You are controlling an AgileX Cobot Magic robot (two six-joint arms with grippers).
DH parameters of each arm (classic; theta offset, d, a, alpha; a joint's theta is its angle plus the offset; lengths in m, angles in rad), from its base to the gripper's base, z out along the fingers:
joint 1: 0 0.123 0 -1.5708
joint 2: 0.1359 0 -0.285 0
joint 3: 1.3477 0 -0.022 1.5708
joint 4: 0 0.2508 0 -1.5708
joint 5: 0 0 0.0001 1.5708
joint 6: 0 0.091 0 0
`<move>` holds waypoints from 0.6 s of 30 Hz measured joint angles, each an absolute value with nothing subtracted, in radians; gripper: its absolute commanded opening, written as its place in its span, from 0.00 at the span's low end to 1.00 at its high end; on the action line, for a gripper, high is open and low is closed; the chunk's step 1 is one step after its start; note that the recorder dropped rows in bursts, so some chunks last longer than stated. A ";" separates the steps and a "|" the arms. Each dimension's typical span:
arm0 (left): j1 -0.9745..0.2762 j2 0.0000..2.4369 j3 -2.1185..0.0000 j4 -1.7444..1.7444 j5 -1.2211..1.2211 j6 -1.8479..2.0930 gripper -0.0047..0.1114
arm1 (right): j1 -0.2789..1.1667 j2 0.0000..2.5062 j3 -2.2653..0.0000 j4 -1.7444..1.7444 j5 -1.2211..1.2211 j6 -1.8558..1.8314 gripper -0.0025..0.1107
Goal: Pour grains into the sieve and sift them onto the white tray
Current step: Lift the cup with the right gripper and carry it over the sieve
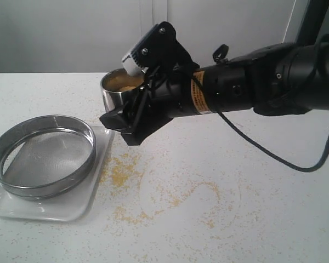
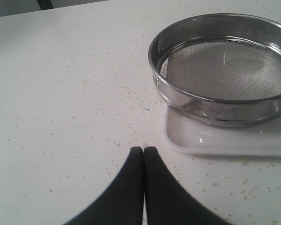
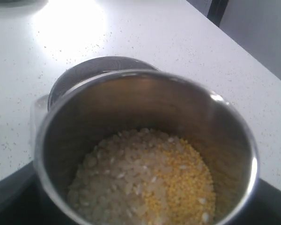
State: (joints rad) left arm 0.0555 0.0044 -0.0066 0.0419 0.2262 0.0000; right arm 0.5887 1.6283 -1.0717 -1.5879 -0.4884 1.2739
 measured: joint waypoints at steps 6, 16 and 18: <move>0.055 0.004 -0.007 0.042 0.226 0.000 0.04 | 0.635 1.669 -1.157 -1.733 -0.428 1.495 0.02; 0.055 0.004 -0.007 0.042 0.226 0.000 0.04 | 0.685 1.758 -1.260 -1.749 -0.379 1.592 0.02; 0.055 0.004 -0.007 0.042 0.226 0.000 0.04 | 0.695 1.778 -1.277 -1.751 -0.372 1.594 0.02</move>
